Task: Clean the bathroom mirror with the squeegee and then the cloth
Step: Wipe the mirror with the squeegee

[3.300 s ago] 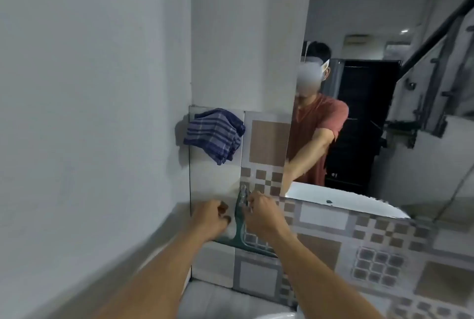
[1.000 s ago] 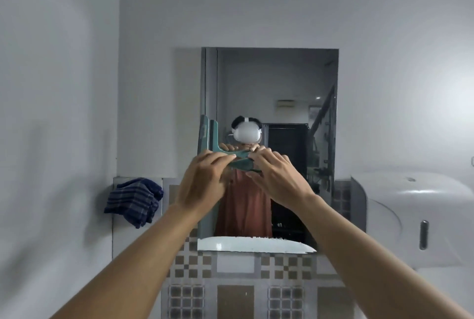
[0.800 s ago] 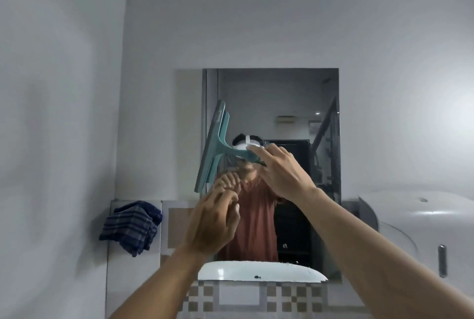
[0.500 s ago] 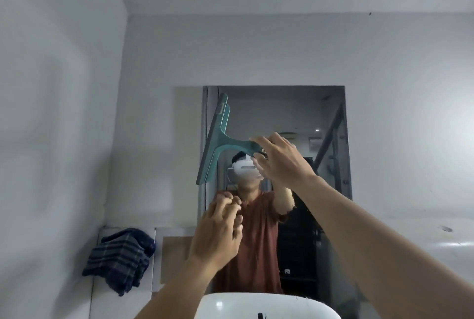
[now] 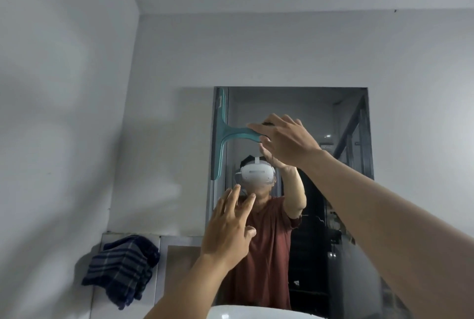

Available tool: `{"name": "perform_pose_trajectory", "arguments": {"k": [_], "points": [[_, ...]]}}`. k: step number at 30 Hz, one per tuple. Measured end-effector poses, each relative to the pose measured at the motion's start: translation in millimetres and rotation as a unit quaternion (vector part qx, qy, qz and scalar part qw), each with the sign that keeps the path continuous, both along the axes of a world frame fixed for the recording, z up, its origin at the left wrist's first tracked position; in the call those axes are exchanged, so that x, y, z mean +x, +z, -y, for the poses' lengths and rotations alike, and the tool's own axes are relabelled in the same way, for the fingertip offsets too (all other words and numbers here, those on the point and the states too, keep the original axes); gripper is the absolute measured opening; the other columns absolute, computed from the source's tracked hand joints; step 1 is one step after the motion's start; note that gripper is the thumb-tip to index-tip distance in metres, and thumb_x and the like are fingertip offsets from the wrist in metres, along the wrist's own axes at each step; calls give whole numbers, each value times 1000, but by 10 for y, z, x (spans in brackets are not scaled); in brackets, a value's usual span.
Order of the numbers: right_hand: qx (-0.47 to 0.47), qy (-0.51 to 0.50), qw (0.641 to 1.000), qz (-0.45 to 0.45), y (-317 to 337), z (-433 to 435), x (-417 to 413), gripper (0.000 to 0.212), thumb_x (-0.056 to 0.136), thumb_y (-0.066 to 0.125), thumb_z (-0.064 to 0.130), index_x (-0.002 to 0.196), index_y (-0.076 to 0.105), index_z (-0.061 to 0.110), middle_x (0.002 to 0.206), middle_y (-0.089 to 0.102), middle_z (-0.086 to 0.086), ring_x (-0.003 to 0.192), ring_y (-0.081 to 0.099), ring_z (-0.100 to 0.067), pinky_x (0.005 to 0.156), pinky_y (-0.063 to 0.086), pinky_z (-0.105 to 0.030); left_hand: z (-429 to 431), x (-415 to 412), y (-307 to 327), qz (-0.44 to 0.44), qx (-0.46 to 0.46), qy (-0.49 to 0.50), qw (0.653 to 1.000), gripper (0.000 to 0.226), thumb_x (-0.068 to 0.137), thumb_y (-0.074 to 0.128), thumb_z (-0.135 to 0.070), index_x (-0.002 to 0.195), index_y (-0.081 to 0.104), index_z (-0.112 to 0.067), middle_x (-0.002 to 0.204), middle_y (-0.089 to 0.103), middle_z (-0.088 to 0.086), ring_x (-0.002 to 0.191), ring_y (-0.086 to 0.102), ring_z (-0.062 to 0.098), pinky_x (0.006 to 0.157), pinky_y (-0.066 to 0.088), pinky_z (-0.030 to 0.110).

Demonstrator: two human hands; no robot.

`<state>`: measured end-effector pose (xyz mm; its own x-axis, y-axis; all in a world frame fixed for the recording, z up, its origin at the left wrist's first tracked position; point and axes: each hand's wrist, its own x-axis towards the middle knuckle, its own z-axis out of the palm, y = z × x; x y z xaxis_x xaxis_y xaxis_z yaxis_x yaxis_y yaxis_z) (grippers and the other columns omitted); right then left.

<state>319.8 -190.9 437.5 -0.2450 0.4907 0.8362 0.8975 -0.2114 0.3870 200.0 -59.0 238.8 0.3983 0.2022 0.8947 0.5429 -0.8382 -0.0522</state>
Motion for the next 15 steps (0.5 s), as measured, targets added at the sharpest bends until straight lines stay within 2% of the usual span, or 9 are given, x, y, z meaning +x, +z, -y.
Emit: {"name": "perform_pose_trajectory", "arguments": {"k": [6,12,15], "points": [[-1,-3,1000,3,16,9,-42,39,104,51,36,142,52,36,118,60,-1,102,59,-28,90,49,-49,7,22,0,2,-4,0,1000,79,85,68,-38,154,29,-34,165,18,7,151,16,29,120,26,41],[-11,-26,999,16,73,61,-118,38,105,48,35,143,50,34,120,61,-3,103,61,-31,90,51,-50,30,2,12,-3,-8,-4,1000,76,91,61,-40,156,22,-36,166,9,4,152,6,26,121,15,37],[3,-52,998,30,126,126,-139,41,104,50,33,144,48,34,122,60,-4,105,61,-31,93,50,-50,61,-8,35,-2,-11,-5,1000,75,91,62,-41,155,24,-36,166,10,3,152,7,26,123,18,39]]}}
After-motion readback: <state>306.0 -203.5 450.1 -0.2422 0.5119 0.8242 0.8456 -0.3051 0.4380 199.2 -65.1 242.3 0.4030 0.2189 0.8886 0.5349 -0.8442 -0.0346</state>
